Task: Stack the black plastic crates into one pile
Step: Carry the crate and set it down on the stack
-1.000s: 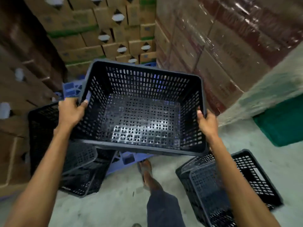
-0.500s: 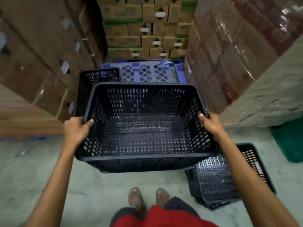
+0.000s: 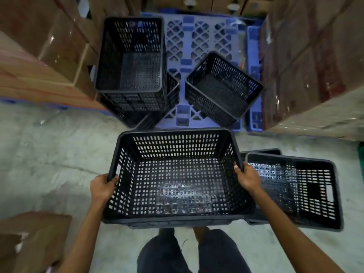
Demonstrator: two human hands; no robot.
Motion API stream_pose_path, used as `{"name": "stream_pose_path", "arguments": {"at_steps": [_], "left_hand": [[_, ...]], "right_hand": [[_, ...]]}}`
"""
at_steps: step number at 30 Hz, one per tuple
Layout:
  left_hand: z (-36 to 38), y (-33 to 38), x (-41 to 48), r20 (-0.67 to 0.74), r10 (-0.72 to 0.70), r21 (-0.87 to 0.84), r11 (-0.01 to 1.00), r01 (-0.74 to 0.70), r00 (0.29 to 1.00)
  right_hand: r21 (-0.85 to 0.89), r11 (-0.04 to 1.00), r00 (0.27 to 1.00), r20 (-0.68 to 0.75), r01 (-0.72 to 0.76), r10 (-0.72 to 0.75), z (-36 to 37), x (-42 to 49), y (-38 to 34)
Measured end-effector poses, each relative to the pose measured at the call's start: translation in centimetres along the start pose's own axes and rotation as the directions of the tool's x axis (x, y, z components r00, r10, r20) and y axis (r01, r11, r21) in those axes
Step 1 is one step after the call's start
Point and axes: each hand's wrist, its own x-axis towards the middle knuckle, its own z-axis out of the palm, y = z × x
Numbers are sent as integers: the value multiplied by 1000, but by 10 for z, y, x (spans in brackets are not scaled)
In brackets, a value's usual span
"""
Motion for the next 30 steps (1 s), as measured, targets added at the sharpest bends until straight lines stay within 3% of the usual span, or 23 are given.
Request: {"name": "stream_pose_path", "arguments": {"at_steps": [6, 15, 22, 25, 30], "left_hand": [[96, -17, 70, 48, -44, 21, 999, 43, 998], [285, -54, 230, 136, -186, -37, 981, 192, 973], [390, -60, 300, 62, -113, -166, 979, 122, 992], [418, -63, 315, 105, -119, -220, 966, 140, 987], [431, -70, 322, 210, -80, -145, 983, 112, 974]], "right_hand": [[14, 993, 993, -7, -115, 115, 88, 64, 45], [56, 991, 987, -102, -119, 124, 246, 228, 93], [77, 984, 969, -175, -162, 173, 314, 317, 129], [82, 981, 975, -120, -178, 187, 328, 342, 144], [14, 976, 977, 4, -215, 215, 332, 357, 162]]}}
